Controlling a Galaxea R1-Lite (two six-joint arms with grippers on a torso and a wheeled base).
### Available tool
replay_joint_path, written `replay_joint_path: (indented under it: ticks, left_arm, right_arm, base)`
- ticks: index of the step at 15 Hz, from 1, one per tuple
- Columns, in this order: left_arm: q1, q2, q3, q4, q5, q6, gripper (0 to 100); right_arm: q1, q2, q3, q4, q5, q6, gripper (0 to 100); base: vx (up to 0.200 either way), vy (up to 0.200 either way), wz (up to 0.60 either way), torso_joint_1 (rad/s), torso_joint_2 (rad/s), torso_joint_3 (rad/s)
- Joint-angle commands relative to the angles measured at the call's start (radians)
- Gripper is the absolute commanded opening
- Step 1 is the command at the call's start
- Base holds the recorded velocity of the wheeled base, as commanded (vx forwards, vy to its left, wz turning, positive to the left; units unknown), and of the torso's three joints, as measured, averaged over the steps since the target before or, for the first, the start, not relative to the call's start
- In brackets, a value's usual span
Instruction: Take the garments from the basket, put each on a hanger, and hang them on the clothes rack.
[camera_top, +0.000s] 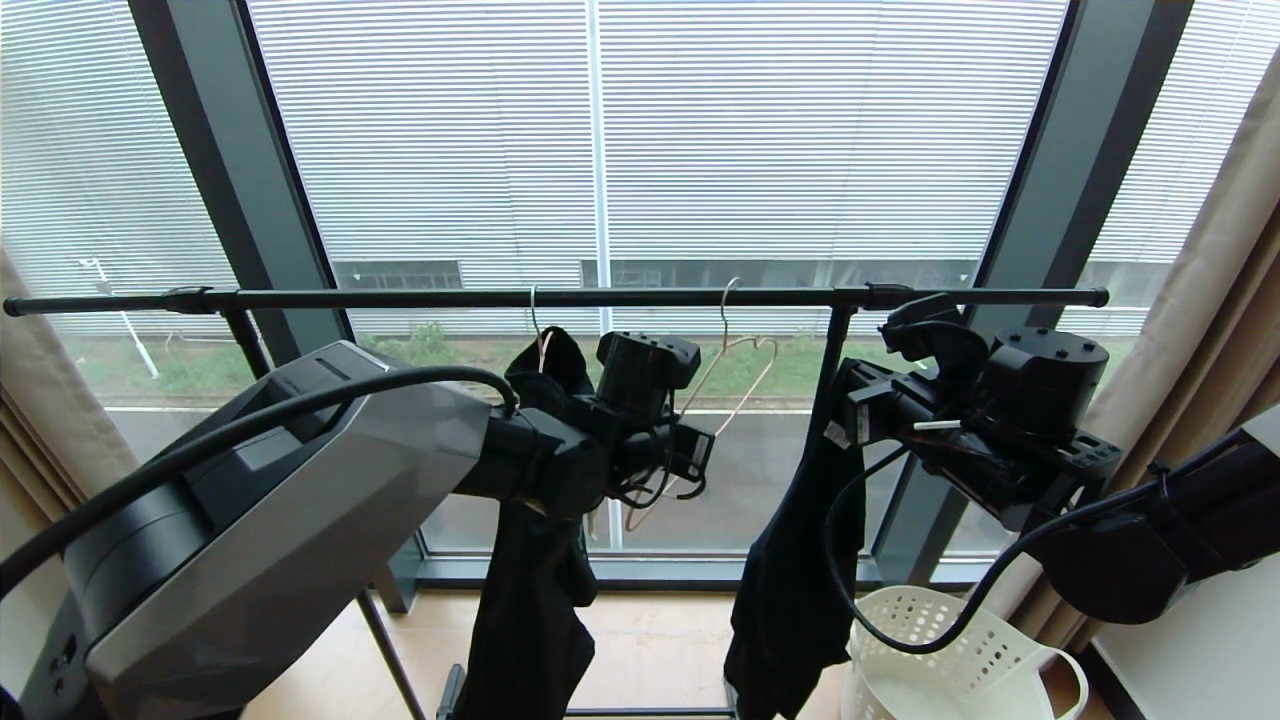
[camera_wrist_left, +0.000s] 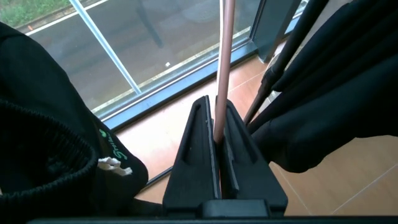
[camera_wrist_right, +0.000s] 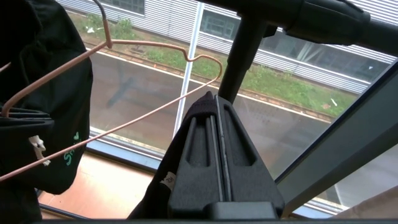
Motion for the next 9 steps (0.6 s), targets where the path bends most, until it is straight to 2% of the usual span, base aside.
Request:
replay_joint_path:
  ticks: [1, 5, 9]
  left_arm:
    - [0.0, -0.025, 0.003, -0.001, 0.006, 0.0, 0]
    - [-0.005, -0.093, 0.066, -0.001, 0.006, 0.002, 0]
    - [-0.011, -0.179, 0.184, -0.076, 0.006, 0.006, 0]
  right_arm:
    - [0.001, 0.001, 0.0, 0.0, 0.0, 0.0, 0]
    - [0.001, 0.0, 0.005, 0.0, 0.0, 0.0, 0]
    - [0.004, 0.001, 0.005, 0.0, 0.0, 0.0, 0]
  base:
    - [0.0, 0.0, 0.0, 0.0, 0.0, 0.0]
    - [0.0, 0.0, 0.0, 0.0, 0.0, 0.0]
    - [0.0, 0.0, 0.0, 0.0, 0.0, 0.0]
